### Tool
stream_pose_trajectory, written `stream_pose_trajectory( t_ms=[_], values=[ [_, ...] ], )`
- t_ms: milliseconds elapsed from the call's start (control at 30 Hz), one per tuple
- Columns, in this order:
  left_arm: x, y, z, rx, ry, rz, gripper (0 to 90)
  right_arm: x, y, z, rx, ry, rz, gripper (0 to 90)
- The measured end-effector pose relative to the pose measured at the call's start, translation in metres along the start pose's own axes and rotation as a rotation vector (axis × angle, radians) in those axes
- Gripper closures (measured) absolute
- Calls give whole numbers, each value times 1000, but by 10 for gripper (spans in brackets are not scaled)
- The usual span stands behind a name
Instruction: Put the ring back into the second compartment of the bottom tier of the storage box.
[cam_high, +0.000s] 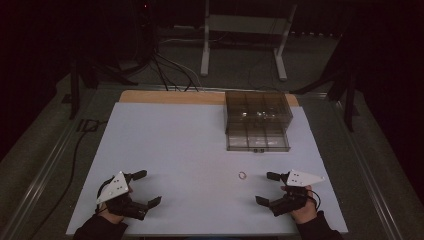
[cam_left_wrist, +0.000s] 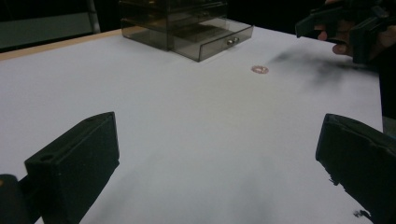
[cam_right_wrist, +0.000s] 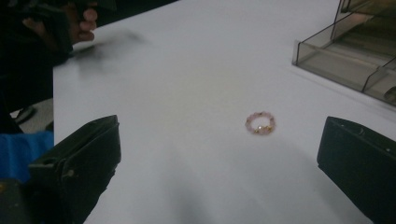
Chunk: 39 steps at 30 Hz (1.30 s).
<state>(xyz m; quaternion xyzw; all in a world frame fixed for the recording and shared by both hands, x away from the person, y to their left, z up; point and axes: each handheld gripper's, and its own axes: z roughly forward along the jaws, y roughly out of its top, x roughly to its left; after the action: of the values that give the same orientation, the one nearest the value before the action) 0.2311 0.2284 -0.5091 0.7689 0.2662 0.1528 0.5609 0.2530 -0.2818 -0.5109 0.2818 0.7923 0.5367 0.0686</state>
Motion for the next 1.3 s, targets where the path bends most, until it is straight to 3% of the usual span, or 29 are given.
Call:
stream_pose_trajectory(
  t_ms=[100,367,567,1000,1300],
  values=[
    [0,0,-1,-5,13,4,6,0,0,1,7,1,-1,0],
    [1,0,0,7,-9,-2,6,-1,0,1,9,19,1,0],
    [-1,2,-2,-23,22,5,6,1,0,4,38,22,3,0],
    [1,1,0,-21,5,-12,6,12,5,7,100,70,-8,0],
    [1,2,2,-17,-1,-9,6,19,12,5,86,79,-23,0]
  ],
)
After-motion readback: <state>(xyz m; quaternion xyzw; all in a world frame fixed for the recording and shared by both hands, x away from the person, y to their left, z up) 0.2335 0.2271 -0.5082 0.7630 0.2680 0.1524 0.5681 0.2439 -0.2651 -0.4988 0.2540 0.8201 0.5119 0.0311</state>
